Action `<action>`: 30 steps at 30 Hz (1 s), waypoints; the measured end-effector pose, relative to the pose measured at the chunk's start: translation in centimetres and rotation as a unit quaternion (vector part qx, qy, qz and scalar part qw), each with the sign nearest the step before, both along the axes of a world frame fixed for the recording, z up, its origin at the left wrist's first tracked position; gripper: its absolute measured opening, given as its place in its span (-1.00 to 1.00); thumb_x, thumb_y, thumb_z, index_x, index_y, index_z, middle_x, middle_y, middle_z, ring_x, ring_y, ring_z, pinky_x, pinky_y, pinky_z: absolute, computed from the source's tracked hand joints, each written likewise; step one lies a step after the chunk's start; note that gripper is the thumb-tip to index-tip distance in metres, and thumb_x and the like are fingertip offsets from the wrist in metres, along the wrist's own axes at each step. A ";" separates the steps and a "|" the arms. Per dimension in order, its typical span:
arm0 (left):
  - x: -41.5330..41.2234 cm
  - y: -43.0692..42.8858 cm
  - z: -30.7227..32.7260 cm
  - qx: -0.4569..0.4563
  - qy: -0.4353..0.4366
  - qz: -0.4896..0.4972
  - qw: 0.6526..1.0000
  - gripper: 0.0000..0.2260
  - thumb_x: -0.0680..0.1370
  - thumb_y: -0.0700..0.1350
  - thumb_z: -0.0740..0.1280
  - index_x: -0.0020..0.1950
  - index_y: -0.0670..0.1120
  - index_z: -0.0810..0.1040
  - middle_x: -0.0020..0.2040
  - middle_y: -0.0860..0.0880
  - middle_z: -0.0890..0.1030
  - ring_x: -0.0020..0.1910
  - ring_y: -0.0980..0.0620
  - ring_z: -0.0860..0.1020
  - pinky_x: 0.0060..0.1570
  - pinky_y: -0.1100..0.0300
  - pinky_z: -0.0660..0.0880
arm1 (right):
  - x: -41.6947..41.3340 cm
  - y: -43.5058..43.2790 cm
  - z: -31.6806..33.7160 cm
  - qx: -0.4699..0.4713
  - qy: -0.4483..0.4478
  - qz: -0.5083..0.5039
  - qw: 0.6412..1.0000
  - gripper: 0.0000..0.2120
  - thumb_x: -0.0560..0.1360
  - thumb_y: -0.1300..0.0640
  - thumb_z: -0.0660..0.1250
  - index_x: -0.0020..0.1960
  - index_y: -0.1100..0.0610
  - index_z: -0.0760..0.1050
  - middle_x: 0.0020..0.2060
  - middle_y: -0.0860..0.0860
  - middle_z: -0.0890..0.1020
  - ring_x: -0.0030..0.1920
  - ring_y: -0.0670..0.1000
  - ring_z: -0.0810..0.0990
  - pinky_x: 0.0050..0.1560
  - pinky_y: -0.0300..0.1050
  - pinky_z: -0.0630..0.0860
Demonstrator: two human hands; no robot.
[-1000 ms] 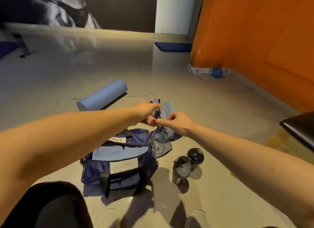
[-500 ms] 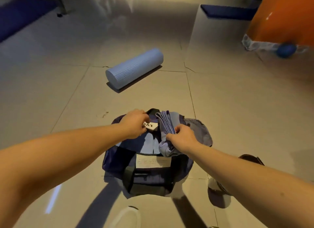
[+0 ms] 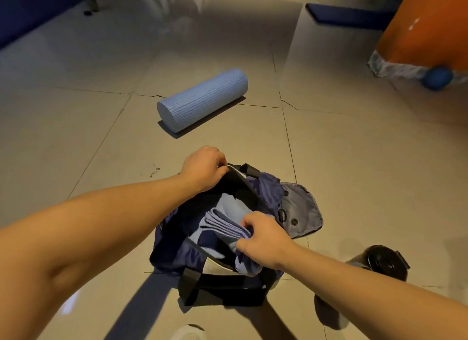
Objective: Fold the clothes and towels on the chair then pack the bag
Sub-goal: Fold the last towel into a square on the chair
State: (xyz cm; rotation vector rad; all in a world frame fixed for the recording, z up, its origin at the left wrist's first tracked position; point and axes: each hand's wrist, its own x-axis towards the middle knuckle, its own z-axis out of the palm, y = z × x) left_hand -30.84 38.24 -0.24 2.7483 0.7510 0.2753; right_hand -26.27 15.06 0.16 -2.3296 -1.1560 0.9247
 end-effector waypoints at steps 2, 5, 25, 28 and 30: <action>0.1 -0.4 0.3 0.006 -0.019 -0.003 1.000 -0.80 0.59 0.09 0.36 0.07 0.01 0.68 0.03 0.04 0.62 0.10 -0.01 0.51 0.00 0.00 0.54 | -0.1 1.1 -0.5 0.011 -0.011 -0.074 0.997 -0.77 0.42 0.05 0.38 -0.19 0.13 0.35 -0.23 0.08 0.47 -0.31 0.10 0.43 -0.31 0.03 0.33; -0.1 -0.8 0.3 0.018 -0.035 -0.004 0.999 -0.80 0.60 0.07 0.36 0.08 0.00 0.68 0.03 0.04 0.62 0.10 0.01 0.51 0.00 0.00 0.54 | 0.4 2.5 -1.0 -0.026 -0.095 -0.128 0.987 -0.81 0.53 0.03 0.33 0.01 0.12 0.41 0.08 0.07 0.43 -0.11 0.14 0.53 -0.21 -0.01 0.39; -5.7 -8.4 -4.7 0.051 0.093 -0.378 0.920 -0.67 0.64 0.19 0.16 0.04 0.01 0.60 0.09 0.04 0.55 0.09 0.03 0.43 0.19 0.02 0.38 | 3.8 -1.4 -2.8 -0.090 -0.157 0.059 0.982 -0.40 0.57 0.07 0.34 0.51 0.06 0.14 0.29 0.18 0.43 0.12 0.25 0.57 0.07 0.12 0.58; -6.7 -8.0 -5.1 0.075 0.120 -0.369 0.919 -0.53 0.65 0.29 0.07 0.01 -0.02 0.60 0.07 0.02 0.53 0.06 0.01 0.42 0.13 0.05 0.40 | 3.7 -2.1 -3.2 -0.106 -0.241 0.056 0.963 -0.52 0.57 0.07 0.39 0.39 0.07 0.26 0.27 0.14 0.36 0.02 0.19 0.57 -0.11 0.05 0.59; -7.2 -8.0 -5.3 0.092 0.134 -0.367 0.916 -0.44 0.62 0.36 0.03 0.02 -0.05 0.60 0.06 0.00 0.52 0.04 -0.01 0.42 0.10 0.07 0.41 | 3.9 -2.4 -3.8 -0.106 -0.264 0.059 0.957 -0.61 0.57 0.08 0.40 0.31 0.08 0.34 0.24 0.13 0.35 -0.02 0.17 0.54 -0.11 0.08 0.62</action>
